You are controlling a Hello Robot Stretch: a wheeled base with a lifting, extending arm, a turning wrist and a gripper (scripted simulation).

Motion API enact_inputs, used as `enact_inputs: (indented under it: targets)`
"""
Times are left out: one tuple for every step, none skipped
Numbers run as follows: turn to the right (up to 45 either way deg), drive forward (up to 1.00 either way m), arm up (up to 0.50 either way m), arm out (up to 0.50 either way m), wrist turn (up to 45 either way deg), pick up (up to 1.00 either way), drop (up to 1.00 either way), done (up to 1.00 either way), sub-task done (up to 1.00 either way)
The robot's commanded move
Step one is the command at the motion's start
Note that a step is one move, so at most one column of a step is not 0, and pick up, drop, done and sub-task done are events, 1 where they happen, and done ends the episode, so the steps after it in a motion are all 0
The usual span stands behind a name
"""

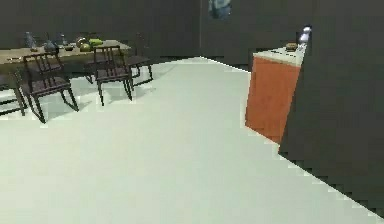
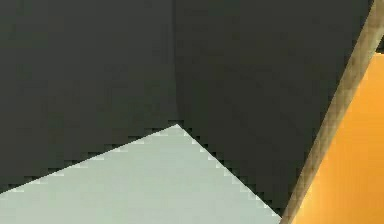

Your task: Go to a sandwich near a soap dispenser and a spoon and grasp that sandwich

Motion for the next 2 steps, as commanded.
enact_inputs:
  targets:
    - [0.0, 1.00, 0.00, 0.00, 0.0, 0.00, 0.00, 0.00, 0.00]
    - [3.0, 0.00, 0.00, 0.00, 0.0, 0.00, 0.00, 0.00, 0.00]
